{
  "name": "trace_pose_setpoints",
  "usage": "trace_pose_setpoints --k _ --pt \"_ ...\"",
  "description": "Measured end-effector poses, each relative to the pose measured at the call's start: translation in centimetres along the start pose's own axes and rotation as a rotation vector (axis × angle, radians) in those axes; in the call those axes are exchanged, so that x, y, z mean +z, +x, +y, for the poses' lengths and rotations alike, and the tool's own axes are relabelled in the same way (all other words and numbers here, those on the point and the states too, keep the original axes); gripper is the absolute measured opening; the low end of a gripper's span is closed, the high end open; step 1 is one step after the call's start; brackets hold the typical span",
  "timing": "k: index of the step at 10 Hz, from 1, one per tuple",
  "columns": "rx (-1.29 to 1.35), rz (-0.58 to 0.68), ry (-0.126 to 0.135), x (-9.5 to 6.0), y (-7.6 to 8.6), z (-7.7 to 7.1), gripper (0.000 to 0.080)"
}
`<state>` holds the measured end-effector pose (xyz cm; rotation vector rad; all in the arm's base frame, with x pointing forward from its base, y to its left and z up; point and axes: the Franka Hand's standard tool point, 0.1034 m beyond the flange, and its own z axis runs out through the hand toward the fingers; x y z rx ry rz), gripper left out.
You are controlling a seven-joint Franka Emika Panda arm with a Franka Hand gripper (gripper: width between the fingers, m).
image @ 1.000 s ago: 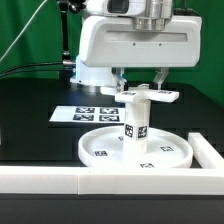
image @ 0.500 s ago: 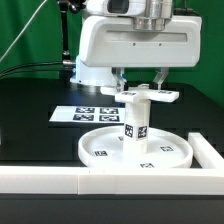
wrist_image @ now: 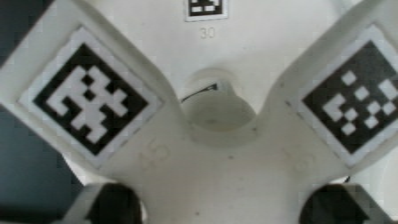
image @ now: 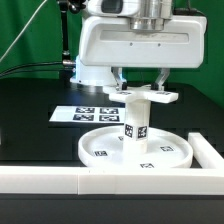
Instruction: Assemble round table
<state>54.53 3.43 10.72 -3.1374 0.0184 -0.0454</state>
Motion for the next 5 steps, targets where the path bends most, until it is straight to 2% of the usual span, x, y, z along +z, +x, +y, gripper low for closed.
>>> trace_pose_setpoints --k 1,5 --pt "0.116 0.010 0.020 0.02 0.12 0.09 0.0439" --pt "0.512 0.044 0.044 0.03 0.47 -0.26 0.0440"
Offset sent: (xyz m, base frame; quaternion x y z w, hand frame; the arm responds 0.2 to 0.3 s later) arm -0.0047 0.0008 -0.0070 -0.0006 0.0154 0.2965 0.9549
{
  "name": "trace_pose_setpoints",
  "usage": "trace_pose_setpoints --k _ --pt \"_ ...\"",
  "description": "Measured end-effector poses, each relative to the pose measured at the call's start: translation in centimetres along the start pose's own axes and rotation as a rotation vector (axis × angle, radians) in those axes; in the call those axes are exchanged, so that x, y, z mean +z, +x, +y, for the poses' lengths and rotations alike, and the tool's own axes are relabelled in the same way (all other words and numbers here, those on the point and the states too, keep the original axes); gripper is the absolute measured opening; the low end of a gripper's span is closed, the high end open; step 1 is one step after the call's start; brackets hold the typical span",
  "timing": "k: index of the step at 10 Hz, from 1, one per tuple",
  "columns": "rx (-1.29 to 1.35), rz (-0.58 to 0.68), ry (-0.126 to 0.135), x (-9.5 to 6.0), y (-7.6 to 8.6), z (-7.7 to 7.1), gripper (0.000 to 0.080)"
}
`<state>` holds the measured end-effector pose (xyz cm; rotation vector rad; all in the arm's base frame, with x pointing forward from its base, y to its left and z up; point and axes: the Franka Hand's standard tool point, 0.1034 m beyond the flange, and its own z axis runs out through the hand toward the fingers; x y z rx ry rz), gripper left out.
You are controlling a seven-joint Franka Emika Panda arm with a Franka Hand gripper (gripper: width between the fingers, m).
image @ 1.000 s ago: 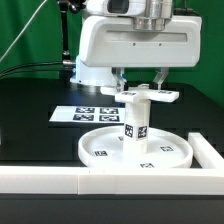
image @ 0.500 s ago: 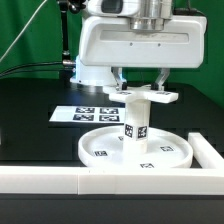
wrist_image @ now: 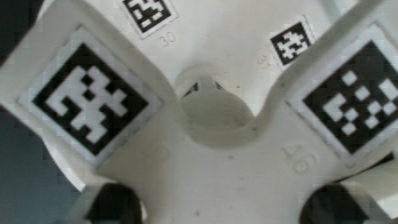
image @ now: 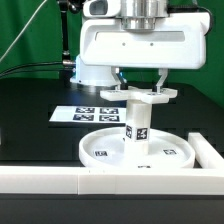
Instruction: Assemble round table
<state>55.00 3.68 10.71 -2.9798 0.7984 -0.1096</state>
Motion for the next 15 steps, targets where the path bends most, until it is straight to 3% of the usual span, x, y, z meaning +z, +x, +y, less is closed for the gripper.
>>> trace_pose_setpoints --k 2,4,8,15 --pt "0.279 -0.011 0.018 0.01 -0.11 -0.17 0.0439" --pt "0.470 -0.014 0.018 0.01 -0.13 -0.26 0.0439" --pt "0.830 -0.038 0.059 0.02 0.17 -0.27 0.0439" --pt "1.399 -0.059 0.043 0.18 0.04 -0.36 0.0440"
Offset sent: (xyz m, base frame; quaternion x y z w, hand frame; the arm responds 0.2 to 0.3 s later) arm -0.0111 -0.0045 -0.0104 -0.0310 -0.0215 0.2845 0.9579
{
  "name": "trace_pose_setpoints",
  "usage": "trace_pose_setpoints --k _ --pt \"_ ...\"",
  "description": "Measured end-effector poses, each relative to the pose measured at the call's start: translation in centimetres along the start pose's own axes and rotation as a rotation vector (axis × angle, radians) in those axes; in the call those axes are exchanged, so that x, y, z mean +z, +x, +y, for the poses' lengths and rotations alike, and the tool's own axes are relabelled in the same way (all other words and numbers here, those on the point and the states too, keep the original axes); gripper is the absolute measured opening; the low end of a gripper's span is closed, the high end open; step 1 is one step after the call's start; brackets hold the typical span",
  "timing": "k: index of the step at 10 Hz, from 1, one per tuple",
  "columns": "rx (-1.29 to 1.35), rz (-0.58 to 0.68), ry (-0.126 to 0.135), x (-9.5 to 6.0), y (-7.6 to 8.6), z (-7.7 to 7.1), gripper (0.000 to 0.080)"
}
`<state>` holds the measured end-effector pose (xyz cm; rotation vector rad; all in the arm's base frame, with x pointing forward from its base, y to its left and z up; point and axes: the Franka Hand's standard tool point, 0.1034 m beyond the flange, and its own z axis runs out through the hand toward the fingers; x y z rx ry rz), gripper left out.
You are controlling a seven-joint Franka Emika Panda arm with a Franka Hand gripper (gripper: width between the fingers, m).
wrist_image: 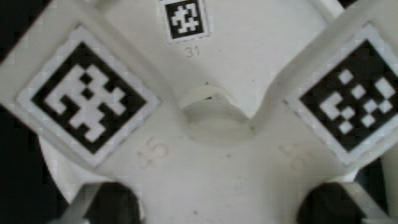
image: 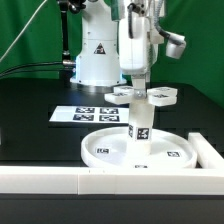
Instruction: Assemble round table
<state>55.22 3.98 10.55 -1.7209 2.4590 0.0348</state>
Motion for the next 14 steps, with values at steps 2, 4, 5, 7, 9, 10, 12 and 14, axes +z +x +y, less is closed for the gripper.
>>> trace_pose_setpoints --k 2,4,5,7,9,10,12,14 --pt "0.027 -0.008 0.000 0.0 -0.2 0.1 0.0541" --pt "-0.043 -0.018 0.002 -0.7 -0.4 -0.1 0.0641" --pt "-0.045 -0.029 0.009 -1.4 -0.7 -0.2 0.0641" --pt "-0.073 -0.050 0.013 -2.9 -1.7 -0.2 0.0648" --pt "-0.094 -0.046 0.010 -2.5 -1.5 -0.1 0.0649" --pt "-0.214 -0.046 0.013 -2.5 -1.5 -0.1 0.0649" --pt "-0.488 -0.034 0.018 -2.4 -2.0 -0.1 0.0649" --pt "-0.718 -0.029 0.025 -2.7 -2.8 -0.1 0.0649"
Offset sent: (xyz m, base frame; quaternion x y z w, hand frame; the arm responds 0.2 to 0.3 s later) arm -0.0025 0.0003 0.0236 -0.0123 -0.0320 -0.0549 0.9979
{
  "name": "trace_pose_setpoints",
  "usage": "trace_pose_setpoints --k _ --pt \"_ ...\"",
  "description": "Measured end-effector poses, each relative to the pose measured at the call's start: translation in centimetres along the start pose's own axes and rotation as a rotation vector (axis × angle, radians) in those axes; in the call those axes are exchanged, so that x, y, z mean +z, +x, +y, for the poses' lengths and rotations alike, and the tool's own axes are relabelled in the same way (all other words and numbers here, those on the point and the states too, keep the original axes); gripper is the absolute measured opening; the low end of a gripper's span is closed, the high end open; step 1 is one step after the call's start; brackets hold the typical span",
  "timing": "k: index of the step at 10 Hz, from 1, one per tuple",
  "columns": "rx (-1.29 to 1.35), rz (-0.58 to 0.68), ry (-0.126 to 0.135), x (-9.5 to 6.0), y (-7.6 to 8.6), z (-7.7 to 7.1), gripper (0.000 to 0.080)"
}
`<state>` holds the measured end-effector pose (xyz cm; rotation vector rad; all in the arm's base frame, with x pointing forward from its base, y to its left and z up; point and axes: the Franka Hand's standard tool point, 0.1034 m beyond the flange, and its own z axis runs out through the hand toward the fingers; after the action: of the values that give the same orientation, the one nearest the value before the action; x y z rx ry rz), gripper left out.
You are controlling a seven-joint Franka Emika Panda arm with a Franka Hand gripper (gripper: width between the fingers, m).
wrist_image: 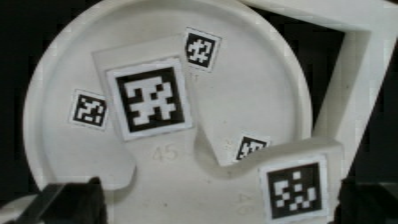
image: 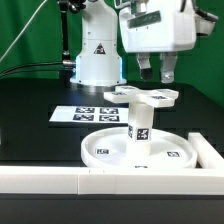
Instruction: Assemble round table
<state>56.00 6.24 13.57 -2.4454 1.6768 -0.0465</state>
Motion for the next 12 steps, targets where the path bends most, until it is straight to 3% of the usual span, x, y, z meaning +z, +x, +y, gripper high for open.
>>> trace_pose_setpoints --k 2,5,10,12 --pt "-0.089 0.003 0.012 0.1 0.0 0.1 0.0649" --pt "-0.344 0.008 0.007 0.2 0.1 0.1 0.0649" --pt "-1.026 0.026 -0.025 0.1 0.4 0.0 0.0649" --pt "-1.166 0.034 -0.027 0.0 1.3 0.3 0.0649"
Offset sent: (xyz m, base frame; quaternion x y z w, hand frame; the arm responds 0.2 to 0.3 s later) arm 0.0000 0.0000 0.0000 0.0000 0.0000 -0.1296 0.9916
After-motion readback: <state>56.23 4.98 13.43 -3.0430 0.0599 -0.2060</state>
